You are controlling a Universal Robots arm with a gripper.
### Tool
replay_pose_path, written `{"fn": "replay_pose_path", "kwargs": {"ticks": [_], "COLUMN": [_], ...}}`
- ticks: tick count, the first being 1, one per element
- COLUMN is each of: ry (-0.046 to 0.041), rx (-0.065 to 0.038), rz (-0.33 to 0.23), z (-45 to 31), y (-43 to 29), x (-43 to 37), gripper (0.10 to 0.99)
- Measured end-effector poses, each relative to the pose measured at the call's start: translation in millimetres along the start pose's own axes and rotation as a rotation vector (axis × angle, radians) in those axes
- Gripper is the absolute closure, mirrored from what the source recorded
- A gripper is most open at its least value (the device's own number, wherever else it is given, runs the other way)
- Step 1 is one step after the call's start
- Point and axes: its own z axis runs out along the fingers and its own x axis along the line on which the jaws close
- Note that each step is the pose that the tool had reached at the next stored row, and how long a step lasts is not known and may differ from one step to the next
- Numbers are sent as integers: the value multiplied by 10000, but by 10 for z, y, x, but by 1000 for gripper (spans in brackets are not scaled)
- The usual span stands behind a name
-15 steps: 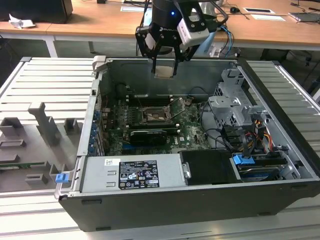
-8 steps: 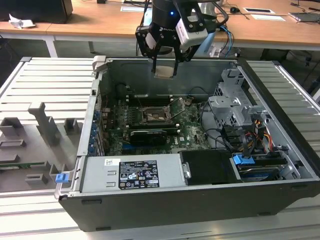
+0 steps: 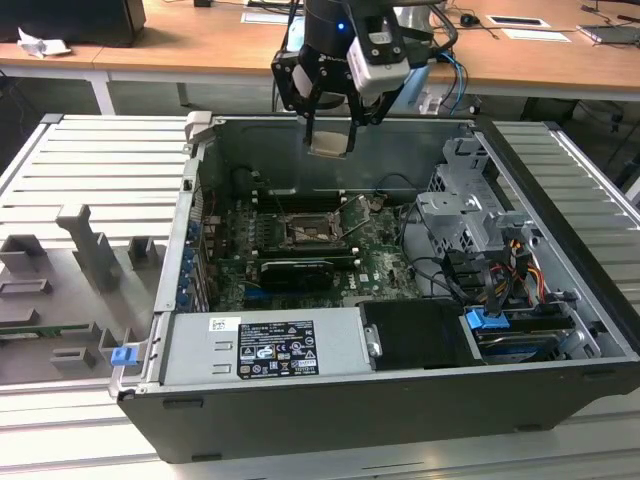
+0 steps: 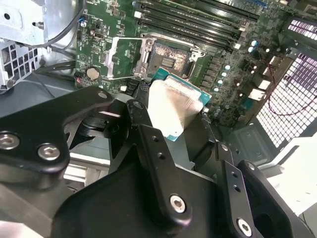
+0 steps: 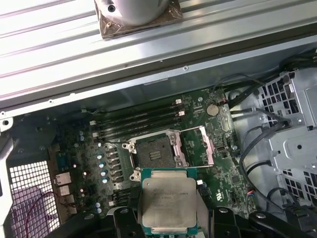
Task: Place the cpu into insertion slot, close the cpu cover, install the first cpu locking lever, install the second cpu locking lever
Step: 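Place the cpu into insertion slot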
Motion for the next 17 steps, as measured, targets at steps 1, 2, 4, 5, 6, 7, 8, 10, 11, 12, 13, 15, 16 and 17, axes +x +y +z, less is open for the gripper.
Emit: {"fn": "replay_pose_path", "kwargs": {"ticks": [1,2,4,5,6,7,8,10,11,12,13,15,16,17], "ry": [-4,-9,-13,-14,-16,-18,-20,-24,-26,-28,-30,-40,-44,-49], "rx": [-1,-2,-3,-4,-4,-4,-5,-6,-6,-7,-7,-9,-10,-11], "rz": [44,89,139,156,173,194,222,261,288,306,333,436,482,532], "z": [0,0,0,0,0,0,0,0,0,1,0,0,0,1], "y": [0,0,0,0,0,0,0,0,0,0,0,0,0,0], "x": [0,0,0,0,0,0,0,0,0,0,0,0,0,0], "gripper": [557,557,557,557,557,557,557,557,557,557,557,557,557,557]}}
